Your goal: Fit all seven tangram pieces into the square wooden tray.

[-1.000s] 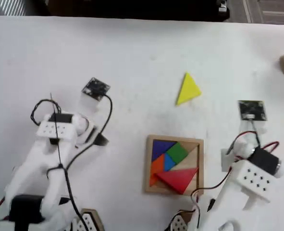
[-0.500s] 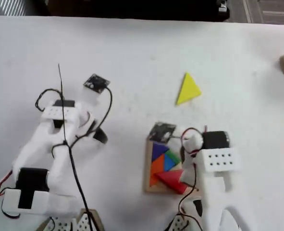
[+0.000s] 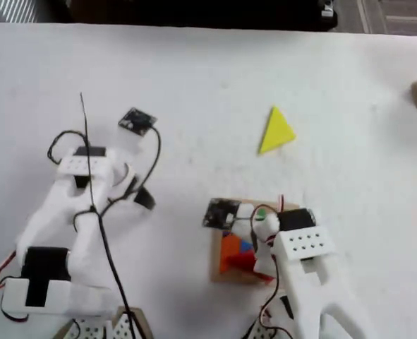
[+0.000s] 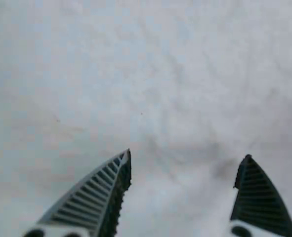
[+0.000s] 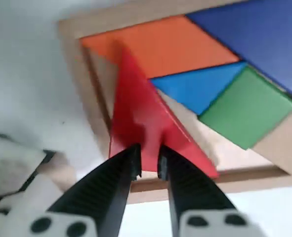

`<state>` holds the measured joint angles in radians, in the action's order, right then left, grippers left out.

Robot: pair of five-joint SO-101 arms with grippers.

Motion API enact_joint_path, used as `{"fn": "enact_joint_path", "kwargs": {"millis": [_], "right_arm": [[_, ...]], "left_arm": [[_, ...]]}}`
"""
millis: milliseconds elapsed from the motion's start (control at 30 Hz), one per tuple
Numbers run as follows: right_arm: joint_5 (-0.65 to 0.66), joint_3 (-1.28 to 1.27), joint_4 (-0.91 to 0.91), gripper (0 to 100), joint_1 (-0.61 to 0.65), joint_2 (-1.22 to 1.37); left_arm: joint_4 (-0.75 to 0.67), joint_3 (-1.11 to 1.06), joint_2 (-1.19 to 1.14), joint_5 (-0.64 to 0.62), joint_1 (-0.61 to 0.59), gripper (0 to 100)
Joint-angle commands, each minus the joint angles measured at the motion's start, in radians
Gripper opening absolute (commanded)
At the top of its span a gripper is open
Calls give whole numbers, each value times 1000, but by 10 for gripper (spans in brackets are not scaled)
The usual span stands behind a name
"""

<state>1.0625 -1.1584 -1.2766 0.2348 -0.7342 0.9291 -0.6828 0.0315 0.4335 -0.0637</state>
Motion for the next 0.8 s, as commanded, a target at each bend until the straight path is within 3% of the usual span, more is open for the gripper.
{"fn": "enact_joint_path", "kwargs": {"millis": [0,367,533,667,767], "right_arm": [[-101,15,25,67,-4,-12],[-164,-2,24,68,-15,-153],[-167,40,25,67,-96,-170],[-258,84,21,70,-162,-156],[-180,84,-50,81,-96,-122]], "left_arm": [[-14,54,4,-12,-7,332],[-14,52,4,-12,-8,332],[-14,52,4,-12,-8,332],[-14,51,4,-12,-7,332],[-14,51,4,-12,-7,332]]}}
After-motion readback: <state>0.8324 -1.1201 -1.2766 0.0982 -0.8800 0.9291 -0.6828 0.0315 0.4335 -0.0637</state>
